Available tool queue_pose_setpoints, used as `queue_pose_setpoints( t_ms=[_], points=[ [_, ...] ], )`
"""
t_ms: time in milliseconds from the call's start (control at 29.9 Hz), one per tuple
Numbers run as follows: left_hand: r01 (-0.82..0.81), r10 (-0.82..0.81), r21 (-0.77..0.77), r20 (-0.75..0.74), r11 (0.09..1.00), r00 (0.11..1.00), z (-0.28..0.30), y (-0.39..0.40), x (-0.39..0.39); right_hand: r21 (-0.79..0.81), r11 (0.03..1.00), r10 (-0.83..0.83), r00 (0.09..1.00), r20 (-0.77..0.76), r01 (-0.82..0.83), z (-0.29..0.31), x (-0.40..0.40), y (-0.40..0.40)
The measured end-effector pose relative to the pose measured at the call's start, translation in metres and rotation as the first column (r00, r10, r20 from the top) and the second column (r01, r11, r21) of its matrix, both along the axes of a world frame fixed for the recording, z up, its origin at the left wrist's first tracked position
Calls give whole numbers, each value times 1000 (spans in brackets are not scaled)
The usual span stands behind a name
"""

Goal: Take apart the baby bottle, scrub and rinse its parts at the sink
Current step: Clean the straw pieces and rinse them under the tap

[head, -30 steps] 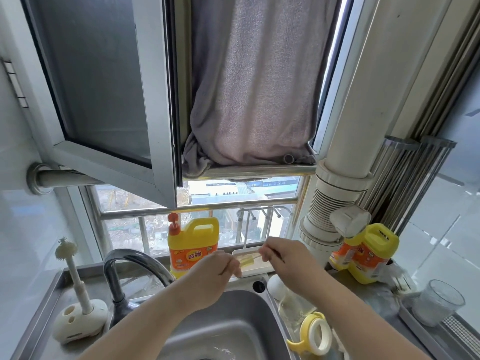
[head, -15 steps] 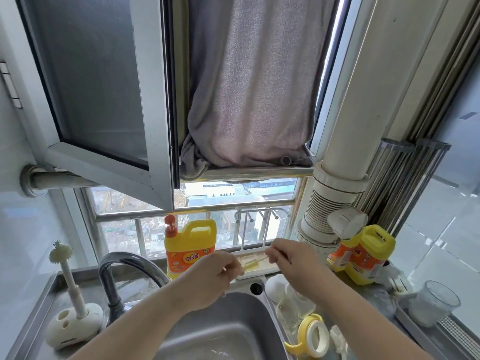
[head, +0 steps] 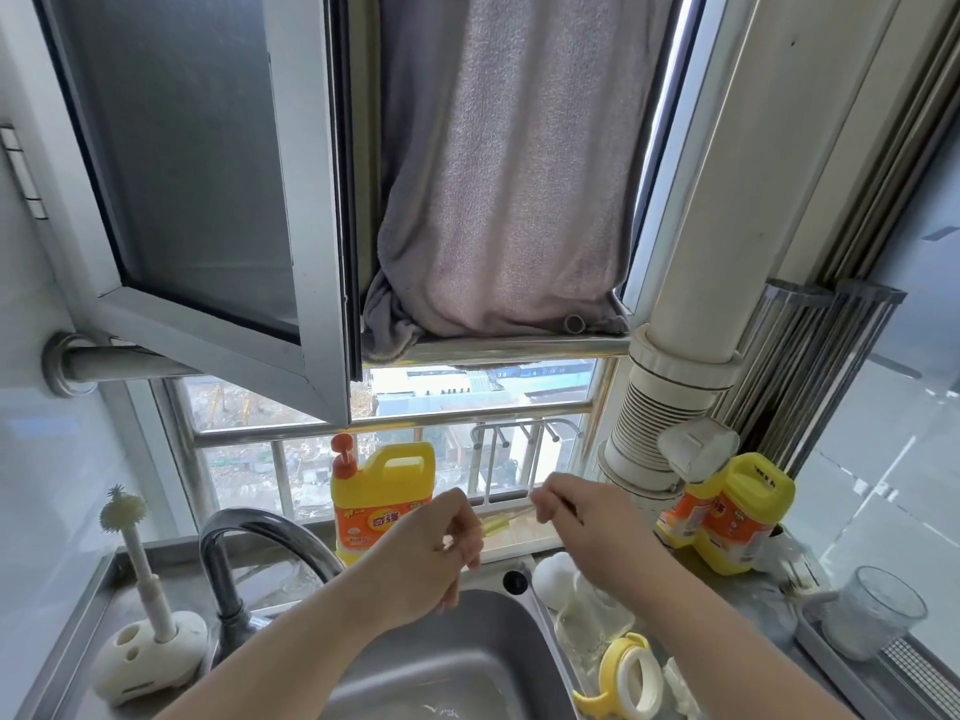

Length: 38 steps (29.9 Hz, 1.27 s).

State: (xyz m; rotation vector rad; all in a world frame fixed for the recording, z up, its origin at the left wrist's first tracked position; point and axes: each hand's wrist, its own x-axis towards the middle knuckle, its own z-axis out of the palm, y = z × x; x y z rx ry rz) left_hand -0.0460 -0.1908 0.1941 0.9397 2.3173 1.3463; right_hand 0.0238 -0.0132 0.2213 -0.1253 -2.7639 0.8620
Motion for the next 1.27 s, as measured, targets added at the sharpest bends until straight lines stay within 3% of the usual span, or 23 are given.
queue_pose_setpoints(
  t_ms=[134, 200, 334, 468, 568, 668, 769, 902, 1002, 1136, 1270],
  points=[
    [1, -12, -81, -128, 997, 992, -5, 0, 1, 36, 997, 65, 998, 4, -65, -1, 1, -9],
    [-22, 15, -66, -107, 998, 994, -3, 1, 1, -9, 1000, -9, 1000, -19, 9, 0, 1, -4],
    [-1, -14, -98, -150, 995, 989, -2, 1, 0, 60, 995, 72, 997, 24, -74, -4, 5, -11],
    [-15, 14, -15, -25, 1000, 1000, -7, 0, -1, -12, 1000, -6, 1000, -17, 6, -2, 3, -4],
    [-1, -2, -25, -91, 1000, 996, -9, 2, 1, 48, 996, 72, 997, 16, -73, -3, 4, -11],
    [4, -11, -60, -121, 998, 993, -8, 3, 0, -29, 999, -39, 999, -35, 38, -2, 2, 1],
    [-20, 1, -112, -168, 993, 986, -7, 3, -1, 74, 994, 77, 995, 58, -82, -5, 5, -6],
    [-18, 15, -55, -55, 998, 998, -10, 5, 4, 66, 998, 6, 1000, 15, -7, -9, 2, -1],
    [-26, 19, -42, -163, 999, 986, -13, 5, 8, 153, 983, 96, 994, 51, -102, -9, 1, -8],
    [-29, 13, -102, -158, 994, 987, -11, 4, 7, 40, 999, -7, 1000, 12, 7, -8, 2, 2],
    [-28, 1, -133, -194, 991, 981, -10, 5, 4, 94, 991, 88, 995, 56, -93, -13, 4, -10]
  ],
)
